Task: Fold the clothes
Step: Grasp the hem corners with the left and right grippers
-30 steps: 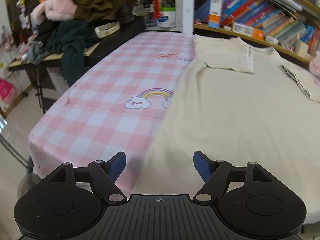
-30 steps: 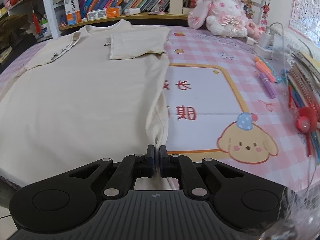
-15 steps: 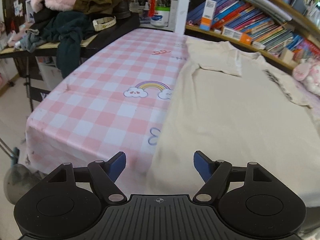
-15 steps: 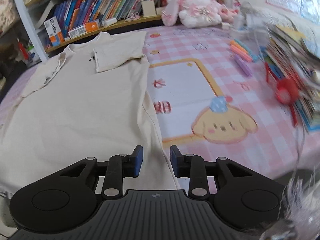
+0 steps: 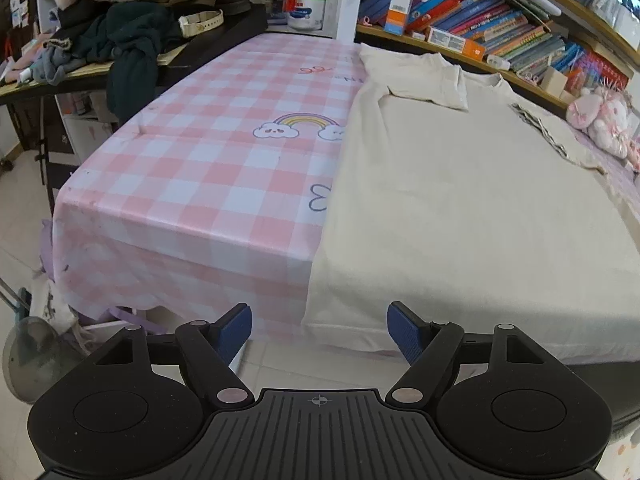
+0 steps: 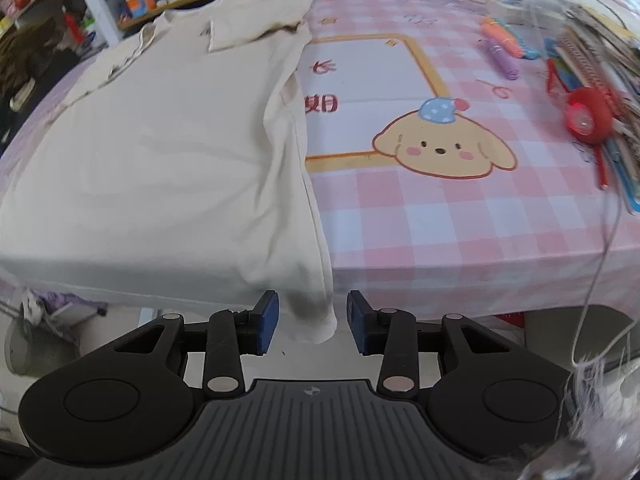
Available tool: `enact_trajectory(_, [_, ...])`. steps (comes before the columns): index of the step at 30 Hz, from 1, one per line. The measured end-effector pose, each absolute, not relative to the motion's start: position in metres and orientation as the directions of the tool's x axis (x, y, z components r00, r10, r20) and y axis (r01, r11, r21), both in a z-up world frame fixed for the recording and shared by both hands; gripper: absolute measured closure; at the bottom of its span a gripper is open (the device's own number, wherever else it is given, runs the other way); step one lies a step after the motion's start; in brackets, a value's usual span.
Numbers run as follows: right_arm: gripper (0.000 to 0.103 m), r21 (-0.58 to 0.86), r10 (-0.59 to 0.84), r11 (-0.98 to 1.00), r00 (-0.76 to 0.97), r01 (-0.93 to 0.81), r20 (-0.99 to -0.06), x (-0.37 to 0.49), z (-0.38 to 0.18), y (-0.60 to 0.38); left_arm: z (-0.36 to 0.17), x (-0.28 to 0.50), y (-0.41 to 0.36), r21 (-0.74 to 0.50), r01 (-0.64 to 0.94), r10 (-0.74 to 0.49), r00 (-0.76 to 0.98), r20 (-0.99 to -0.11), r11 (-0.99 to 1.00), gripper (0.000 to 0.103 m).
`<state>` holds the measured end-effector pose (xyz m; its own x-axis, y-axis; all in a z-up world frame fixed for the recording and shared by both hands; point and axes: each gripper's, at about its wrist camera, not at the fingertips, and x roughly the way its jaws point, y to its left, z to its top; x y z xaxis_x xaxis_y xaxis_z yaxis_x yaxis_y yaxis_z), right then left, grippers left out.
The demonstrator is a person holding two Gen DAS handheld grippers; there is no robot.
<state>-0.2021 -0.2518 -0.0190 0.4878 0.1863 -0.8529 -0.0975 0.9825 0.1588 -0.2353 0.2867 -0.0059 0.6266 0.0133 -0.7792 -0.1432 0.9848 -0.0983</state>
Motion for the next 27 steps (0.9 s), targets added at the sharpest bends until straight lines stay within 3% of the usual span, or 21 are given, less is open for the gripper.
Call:
enact_trajectory(10, [0.067,0.237,0.26,0.966,0.434,-0.107,-0.863,-0.185,-0.035,-0.255,-0.016,-0.226,0.302,-0.074,-0.111,0.009,0.613,-0.79,0.991,0.028])
enact_trajectory(18, [0.067,0.206,0.218,0.976,0.403,-0.072,-0.889,-0.178,-0.035,-0.244,-0.04,-0.205,0.309,-0.13,0.003,-0.108,0.577,-0.81,0.992,0.061])
enact_trajectory(27, [0.067,0.198,0.204,0.979,0.382,-0.055,-0.901,-0.173,-0.034,-0.242,-0.049,-0.194,0.317,-0.209,0.062,-0.206,0.575,-0.792,0.976,0.061])
